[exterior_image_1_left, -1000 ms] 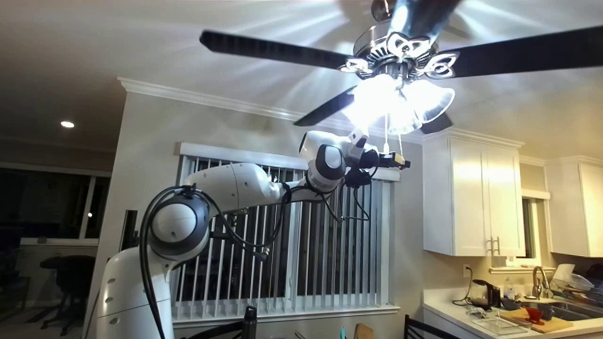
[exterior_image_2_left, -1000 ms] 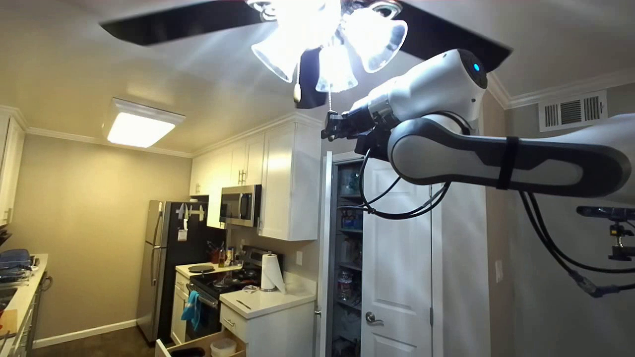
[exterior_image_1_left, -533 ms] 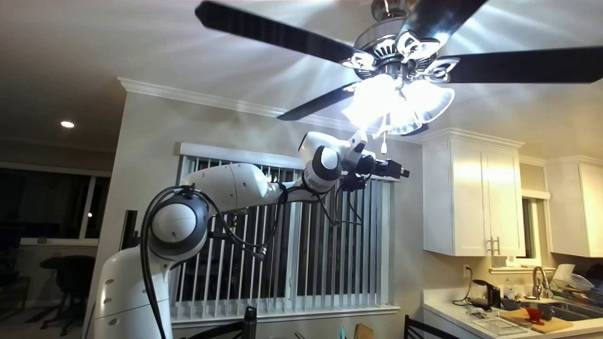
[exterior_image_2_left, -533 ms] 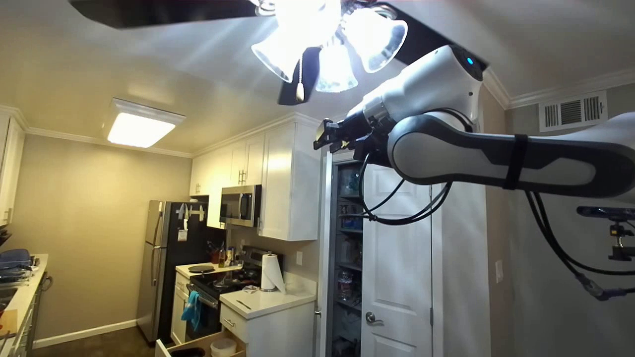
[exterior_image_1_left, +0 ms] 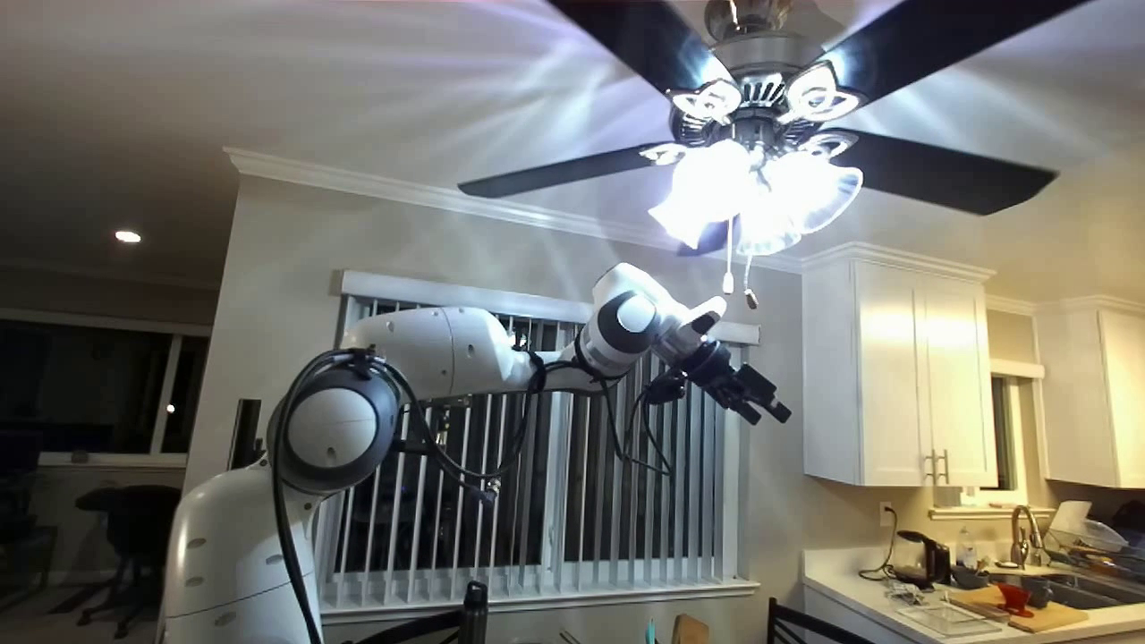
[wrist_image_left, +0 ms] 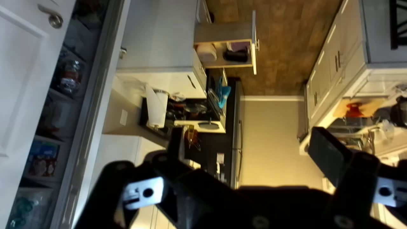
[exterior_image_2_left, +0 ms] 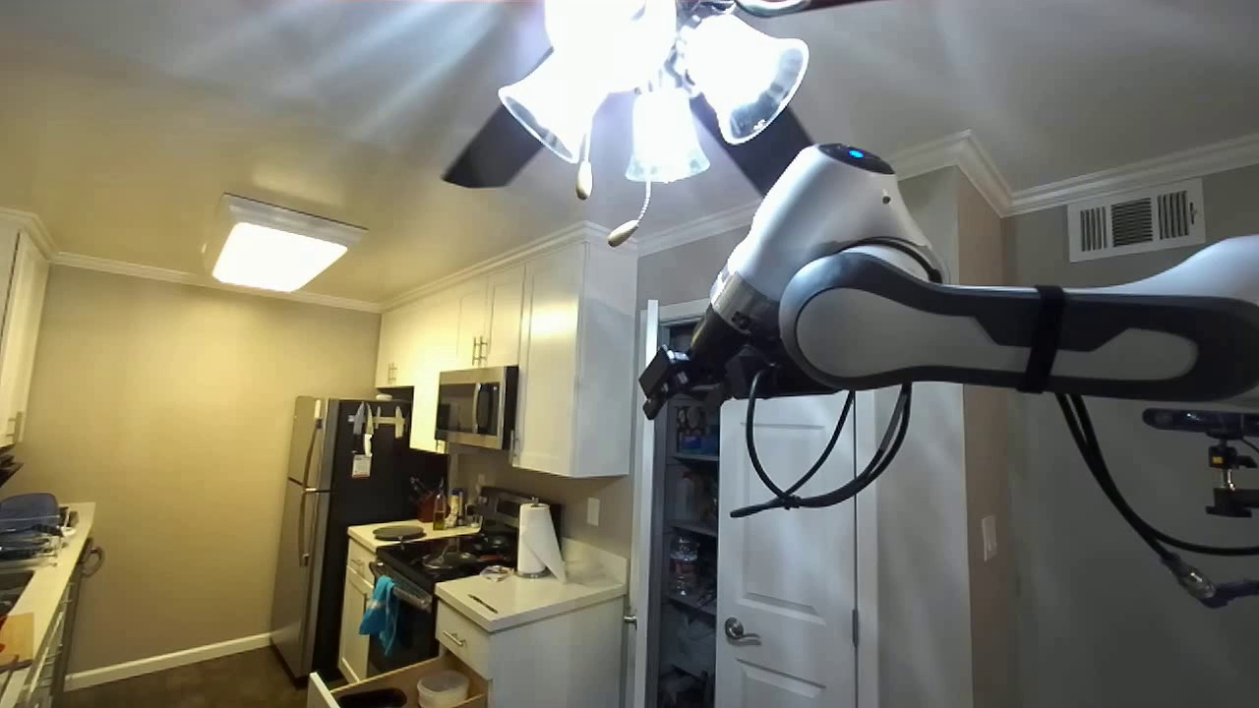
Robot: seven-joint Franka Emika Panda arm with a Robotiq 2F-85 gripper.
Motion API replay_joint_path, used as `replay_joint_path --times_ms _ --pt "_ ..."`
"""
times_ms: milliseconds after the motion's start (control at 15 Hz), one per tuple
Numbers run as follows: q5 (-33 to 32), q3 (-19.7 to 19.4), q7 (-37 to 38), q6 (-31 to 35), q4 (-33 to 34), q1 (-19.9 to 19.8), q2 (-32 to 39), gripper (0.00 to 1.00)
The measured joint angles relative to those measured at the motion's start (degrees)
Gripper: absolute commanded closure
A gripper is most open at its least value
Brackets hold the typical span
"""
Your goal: Pull the string on the right to turn on the chandelier
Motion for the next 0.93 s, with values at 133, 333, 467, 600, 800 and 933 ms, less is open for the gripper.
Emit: replay_joint_path --times_ms 133,333,467,600,800,933 --pt "-0.21 -4.26 0.00 -3.00 -1.07 4.63 1.68 0.00" --pt "-0.22 -10.85 0.00 -5.56 -2.12 11.47 3.35 0.00" --pt "-0.22 -14.35 0.00 -6.83 -2.26 15.20 3.91 0.00" --pt "-0.21 -16.91 0.00 -7.41 -2.39 17.91 4.03 0.00" --pt "-0.21 -19.29 0.00 -7.50 -2.52 20.56 4.03 0.00" --pt "-0.21 -19.64 0.00 -7.50 -2.55 20.97 4.04 0.00"
